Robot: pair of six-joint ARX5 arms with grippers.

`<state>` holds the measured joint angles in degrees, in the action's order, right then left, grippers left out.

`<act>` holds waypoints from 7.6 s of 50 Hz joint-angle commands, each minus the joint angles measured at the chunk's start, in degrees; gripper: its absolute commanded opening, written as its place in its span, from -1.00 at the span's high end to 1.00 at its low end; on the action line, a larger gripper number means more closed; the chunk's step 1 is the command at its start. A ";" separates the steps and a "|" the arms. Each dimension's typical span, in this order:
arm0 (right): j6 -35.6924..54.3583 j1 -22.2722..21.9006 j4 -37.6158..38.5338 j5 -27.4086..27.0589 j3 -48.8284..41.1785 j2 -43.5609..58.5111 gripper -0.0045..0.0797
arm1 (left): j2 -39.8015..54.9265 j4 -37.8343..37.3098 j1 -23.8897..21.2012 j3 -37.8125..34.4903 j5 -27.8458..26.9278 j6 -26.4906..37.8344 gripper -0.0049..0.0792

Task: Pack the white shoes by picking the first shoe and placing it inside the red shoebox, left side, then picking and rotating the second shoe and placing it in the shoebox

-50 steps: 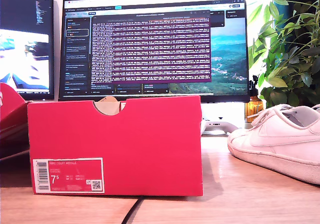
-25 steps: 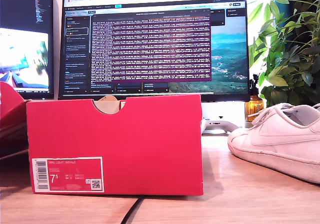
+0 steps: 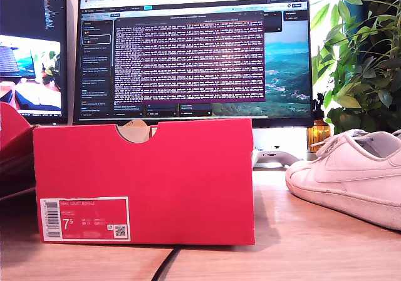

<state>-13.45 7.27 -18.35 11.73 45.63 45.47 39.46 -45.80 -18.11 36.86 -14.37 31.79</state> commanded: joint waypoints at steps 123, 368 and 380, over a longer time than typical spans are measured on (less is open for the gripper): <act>15.28 6.60 -42.75 -3.30 21.16 42.75 0.21 | 25.07 17.22 -19.52 0.11 23.80 1.22 0.93; -29.97 38.42 -7.13 -3.04 44.83 69.11 0.08 | 25.03 15.32 -22.18 0.13 26.84 4.24 0.93; -26.32 37.13 -15.67 -2.93 49.27 68.37 0.03 | 25.03 14.84 -22.18 0.13 26.84 4.13 0.93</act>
<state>-41.80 44.93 -31.97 8.99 92.38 115.70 64.25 -30.96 -40.05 36.86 12.49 35.99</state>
